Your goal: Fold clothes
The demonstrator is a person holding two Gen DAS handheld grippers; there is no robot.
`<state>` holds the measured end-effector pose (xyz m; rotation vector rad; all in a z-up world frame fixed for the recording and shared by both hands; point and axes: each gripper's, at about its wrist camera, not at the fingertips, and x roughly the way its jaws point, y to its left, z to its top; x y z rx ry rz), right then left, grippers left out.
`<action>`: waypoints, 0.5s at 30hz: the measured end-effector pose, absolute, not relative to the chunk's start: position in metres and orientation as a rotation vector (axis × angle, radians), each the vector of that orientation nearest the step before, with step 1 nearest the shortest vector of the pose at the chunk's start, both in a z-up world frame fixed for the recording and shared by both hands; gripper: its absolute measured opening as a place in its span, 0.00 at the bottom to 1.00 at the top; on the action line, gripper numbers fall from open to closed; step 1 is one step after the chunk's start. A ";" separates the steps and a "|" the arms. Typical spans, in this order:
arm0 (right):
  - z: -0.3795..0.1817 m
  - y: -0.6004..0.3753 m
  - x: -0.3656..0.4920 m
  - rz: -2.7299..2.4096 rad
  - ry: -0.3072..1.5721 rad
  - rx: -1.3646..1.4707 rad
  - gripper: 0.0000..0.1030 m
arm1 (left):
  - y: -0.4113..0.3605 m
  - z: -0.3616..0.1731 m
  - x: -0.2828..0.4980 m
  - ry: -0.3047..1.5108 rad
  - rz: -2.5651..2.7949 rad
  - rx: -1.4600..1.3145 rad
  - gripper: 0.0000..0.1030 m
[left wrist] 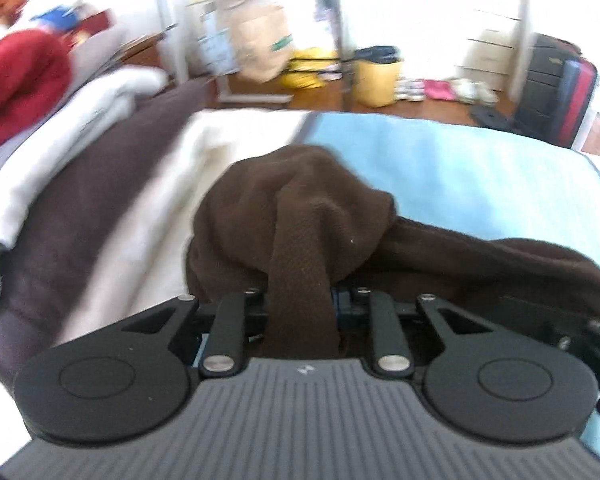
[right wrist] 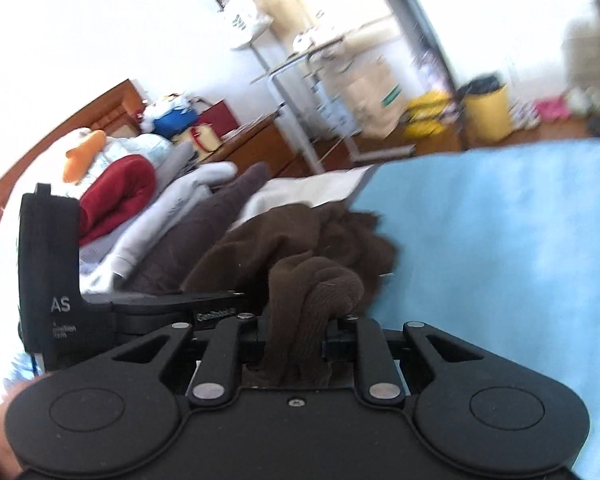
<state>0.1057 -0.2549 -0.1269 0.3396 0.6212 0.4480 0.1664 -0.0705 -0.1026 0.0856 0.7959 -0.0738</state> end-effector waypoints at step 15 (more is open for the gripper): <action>-0.078 -0.375 0.011 0.068 0.750 0.174 0.20 | -0.143 -0.065 0.097 0.295 0.203 0.423 0.17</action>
